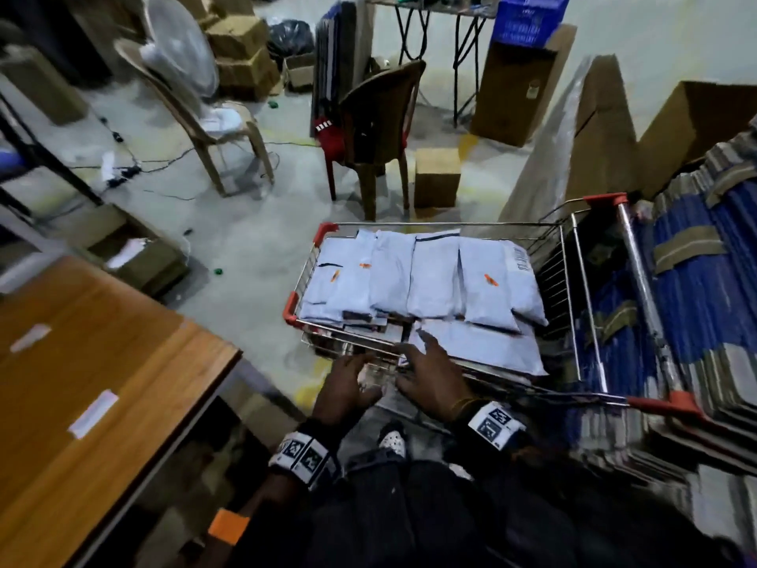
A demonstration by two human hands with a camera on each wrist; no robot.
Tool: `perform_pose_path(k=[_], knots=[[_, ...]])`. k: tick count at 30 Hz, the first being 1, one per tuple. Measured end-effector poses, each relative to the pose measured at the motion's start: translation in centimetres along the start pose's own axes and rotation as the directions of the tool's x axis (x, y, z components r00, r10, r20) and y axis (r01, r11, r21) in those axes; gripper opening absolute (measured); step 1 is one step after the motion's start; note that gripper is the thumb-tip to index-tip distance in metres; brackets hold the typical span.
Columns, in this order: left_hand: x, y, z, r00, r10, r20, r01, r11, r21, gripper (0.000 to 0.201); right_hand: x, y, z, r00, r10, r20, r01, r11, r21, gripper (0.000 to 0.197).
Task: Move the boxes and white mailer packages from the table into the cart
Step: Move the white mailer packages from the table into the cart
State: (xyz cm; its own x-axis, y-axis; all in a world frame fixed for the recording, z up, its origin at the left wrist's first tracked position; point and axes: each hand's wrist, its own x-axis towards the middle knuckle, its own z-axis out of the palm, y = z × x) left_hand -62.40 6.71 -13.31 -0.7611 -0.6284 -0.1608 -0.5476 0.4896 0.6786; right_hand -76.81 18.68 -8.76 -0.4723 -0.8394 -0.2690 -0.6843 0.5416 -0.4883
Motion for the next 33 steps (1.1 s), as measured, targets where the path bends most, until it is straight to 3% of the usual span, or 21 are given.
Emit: perform_pose_path(k=[3,5,9,13,18,21,22,27,30,33], knots=[[-3.2,-1.7,-0.8,0.999,-0.038,0.010,0.038,0.999,0.024,0.062,-1.3,-2.1,1.6,0.999,-0.010,0.036,0.009,1.000,0.009,0.061],[-8.4,-3.7,-2.9,0.991,-0.116,-0.063,0.117,0.993,0.021,0.064,-3.4,-6.1,3.7,0.988,-0.130,0.089,0.133,0.991,-0.023,0.056],[-9.9,-4.1,-3.6,0.988,-0.152,-0.036,0.152,0.988,-0.013,0.079,-3.6,-7.1,4.7,0.984,-0.160,0.085,0.158,0.987,0.022,0.053],[-14.2,-6.0,-5.9,0.964,-0.231,-0.130,0.230,0.973,-0.018,0.061,-4.9,-11.4,7.1,0.961,-0.236,0.145,0.237,0.972,0.012,0.048],[-22.2,-9.6,-9.6,0.898,-0.343,-0.276,0.301,0.936,-0.182,0.057,-7.4,-18.8,10.7,0.894,-0.405,0.192,0.411,0.912,0.012,0.043],[-29.1,-11.9,-11.8,0.854,-0.363,-0.372,0.289,0.927,-0.240,0.022,-10.0,-24.3,14.0,0.845,-0.486,0.225,0.490,0.871,0.040,0.039],[-31.6,-12.6,-12.5,0.838,-0.368,-0.403,0.297,0.927,-0.231,0.020,-11.2,-26.3,15.3,0.829,-0.501,0.249,0.507,0.861,0.044,0.039],[-44.7,-17.7,-14.2,0.635,-0.520,-0.571,0.409,0.854,-0.322,0.037,-19.0,-35.2,22.9,0.704,-0.611,0.363,0.639,0.768,0.053,0.048],[-51.7,-19.6,-14.1,0.528,-0.625,-0.575,0.480,0.778,-0.405,0.039,-23.6,-39.4,26.3,0.649,-0.657,0.382,0.686,0.724,0.080,0.044],[-58.3,-21.6,-14.1,0.449,-0.682,-0.577,0.532,0.723,-0.441,0.040,-27.2,-43.3,29.7,0.549,-0.721,0.422,0.736,0.656,0.164,0.041]])
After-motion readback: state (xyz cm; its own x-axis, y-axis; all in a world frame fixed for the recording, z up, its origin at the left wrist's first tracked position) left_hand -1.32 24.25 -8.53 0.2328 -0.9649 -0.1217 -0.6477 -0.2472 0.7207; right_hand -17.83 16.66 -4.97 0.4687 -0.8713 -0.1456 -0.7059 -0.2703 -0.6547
